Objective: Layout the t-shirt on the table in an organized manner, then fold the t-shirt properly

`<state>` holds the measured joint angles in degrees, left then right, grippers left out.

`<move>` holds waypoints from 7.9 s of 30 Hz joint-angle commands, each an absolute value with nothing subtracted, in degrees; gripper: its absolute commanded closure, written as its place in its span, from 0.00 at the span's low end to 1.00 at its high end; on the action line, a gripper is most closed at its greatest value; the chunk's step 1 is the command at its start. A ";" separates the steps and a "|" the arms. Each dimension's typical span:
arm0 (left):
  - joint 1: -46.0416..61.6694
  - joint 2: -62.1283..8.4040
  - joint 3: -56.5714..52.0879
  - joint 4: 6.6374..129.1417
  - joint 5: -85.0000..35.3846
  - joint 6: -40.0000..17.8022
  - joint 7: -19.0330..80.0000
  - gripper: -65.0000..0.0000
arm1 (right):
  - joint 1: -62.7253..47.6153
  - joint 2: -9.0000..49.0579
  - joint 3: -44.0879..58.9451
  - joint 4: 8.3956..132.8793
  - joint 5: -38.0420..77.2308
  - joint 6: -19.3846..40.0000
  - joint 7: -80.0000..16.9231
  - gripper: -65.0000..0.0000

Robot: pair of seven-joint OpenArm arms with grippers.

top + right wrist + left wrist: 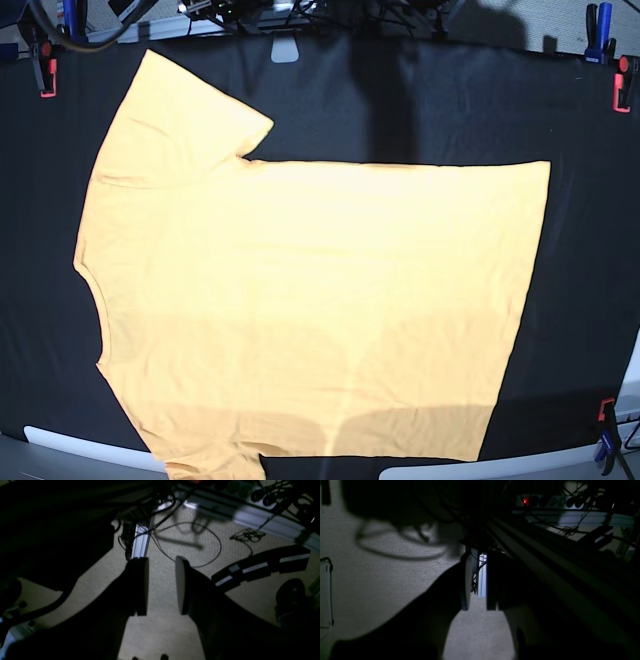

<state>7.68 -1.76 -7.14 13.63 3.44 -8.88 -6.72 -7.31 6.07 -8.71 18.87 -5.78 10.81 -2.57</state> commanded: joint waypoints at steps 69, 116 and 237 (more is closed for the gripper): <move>43.31 -39.33 -7.01 119.31 19.51 -17.61 11.00 0.68 | -65.39 40.62 23.94 132.16 9.89 11.29 -27.38 0.72; 10.46 -45.12 17.85 80.97 25.50 -22.57 0.58 1.00 | -58.89 40.64 23.94 132.16 -1.21 11.16 -29.82 0.63; 17.65 -30.20 -3.70 97.25 9.96 -5.34 11.33 1.00 | -16.69 47.11 -8.29 107.26 -18.74 -5.39 -28.88 1.00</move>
